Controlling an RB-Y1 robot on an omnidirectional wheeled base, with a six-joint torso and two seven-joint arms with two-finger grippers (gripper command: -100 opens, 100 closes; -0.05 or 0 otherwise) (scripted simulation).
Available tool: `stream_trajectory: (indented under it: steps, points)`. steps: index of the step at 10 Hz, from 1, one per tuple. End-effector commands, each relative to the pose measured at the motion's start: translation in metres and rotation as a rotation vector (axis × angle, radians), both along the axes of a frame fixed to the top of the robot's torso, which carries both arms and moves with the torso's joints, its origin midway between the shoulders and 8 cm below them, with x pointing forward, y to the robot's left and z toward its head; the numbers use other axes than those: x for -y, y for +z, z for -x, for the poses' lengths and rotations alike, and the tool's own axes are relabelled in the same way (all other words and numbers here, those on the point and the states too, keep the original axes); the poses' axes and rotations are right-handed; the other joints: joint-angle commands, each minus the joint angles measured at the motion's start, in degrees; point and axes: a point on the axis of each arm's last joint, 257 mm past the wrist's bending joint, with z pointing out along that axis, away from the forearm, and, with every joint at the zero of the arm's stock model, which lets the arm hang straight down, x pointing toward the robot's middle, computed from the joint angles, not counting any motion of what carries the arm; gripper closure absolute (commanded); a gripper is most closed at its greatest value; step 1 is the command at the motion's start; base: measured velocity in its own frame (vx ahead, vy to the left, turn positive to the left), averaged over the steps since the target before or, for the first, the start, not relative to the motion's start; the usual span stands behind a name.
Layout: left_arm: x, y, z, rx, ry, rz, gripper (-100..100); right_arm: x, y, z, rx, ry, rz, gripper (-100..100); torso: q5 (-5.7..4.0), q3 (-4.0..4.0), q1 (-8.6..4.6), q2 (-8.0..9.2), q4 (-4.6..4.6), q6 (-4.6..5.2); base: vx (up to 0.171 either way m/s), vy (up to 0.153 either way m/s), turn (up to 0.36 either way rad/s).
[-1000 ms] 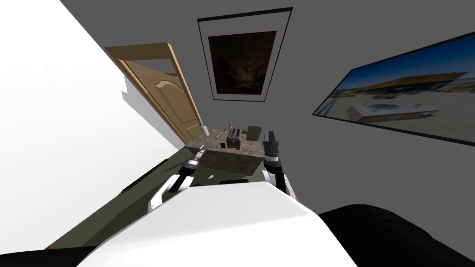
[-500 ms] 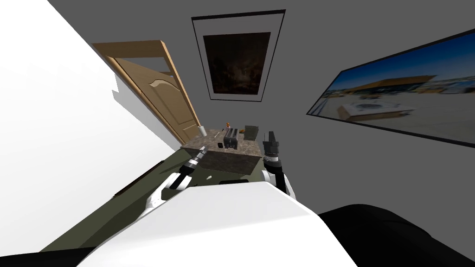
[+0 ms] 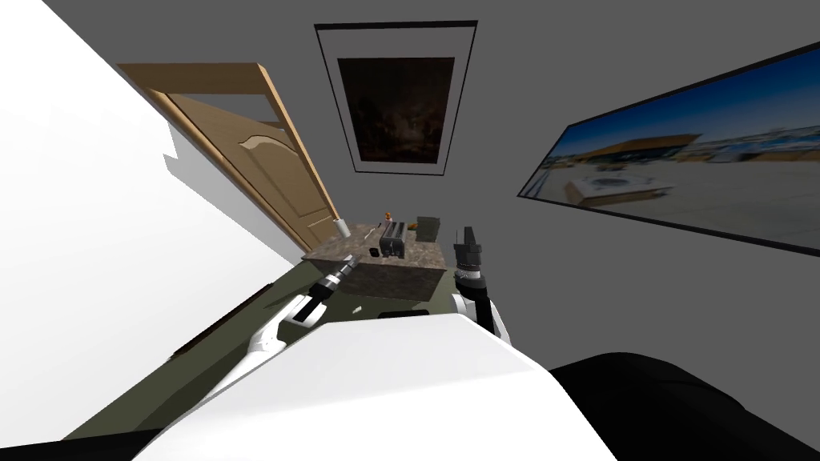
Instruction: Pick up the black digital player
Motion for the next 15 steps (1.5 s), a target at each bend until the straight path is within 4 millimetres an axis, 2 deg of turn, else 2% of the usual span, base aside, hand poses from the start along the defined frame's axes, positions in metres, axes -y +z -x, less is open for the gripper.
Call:
stream_trajectory:
  steps: [1, 7, 10, 11, 12, 13, 15]
  points:
    - [-0.006, -0.014, -0.003, -0.031, 0.004, -0.067, -100, 0.0, 0.0, 0.0, 0.0, 0.0, 0.0, 0, 0.0, 0.0, 0.0, 0.0, 0.0, 0.0, 0.018, -0.026, -0.112]
    - [-0.038, -0.062, -0.009, -0.141, 0.019, -0.322, -100, 0.0, 0.0, 0.0, 0.0, 0.0, 0.0, 0, 0.01, -0.06, 0.02, -0.1, -0.02, 0.0, 0.036, -0.024, -0.141]
    - [-0.041, -0.066, -0.011, -0.15, 0.019, -0.356, -100, 0.0, 0.0, 0.0, 0.0, 0.0, 0.0, 0, -0.02, -0.15, -0.12, -0.27, -0.06, 0.01, 0.068, -0.042, -0.114]
    - [-0.042, -0.066, -0.012, -0.151, 0.02, -0.36, 0, 0.0, 0.0, 0.0, 0.0, 0.0, 0.0, 0, -0.02, -0.09, -0.04, -0.13, -0.04, -0.04, 0.008, -0.005, 0.008]
    - [-0.041, -0.066, -0.012, -0.15, 0.02, -0.359, -100, 0.0, 0.0, 0.0, 0.0, 0.0, 0.0, 0, 0.01, -0.01, 0.04, -0.01, -0.01, -0.04, 0.0, 0.0, 0.0]
    - [-0.041, -0.066, -0.012, -0.15, 0.02, -0.359, 100, 0.0, 0.0, 0.0, 0.0, 0.0, 0.0, 0, 0.01, 0.02, 0.07, 0.05, 0.01, -0.04, 0.0, 0.0, 0.0]
    - [-0.042, -0.066, -0.012, -0.151, 0.021, -0.361, 100, 0.0, 0.0, 0.0, 0.0, 0.0, 0.0, 0, 0.04, 0.03, 0.02, 0.06, 0.01, 0.04, 0.001, 0.002, 0.008]
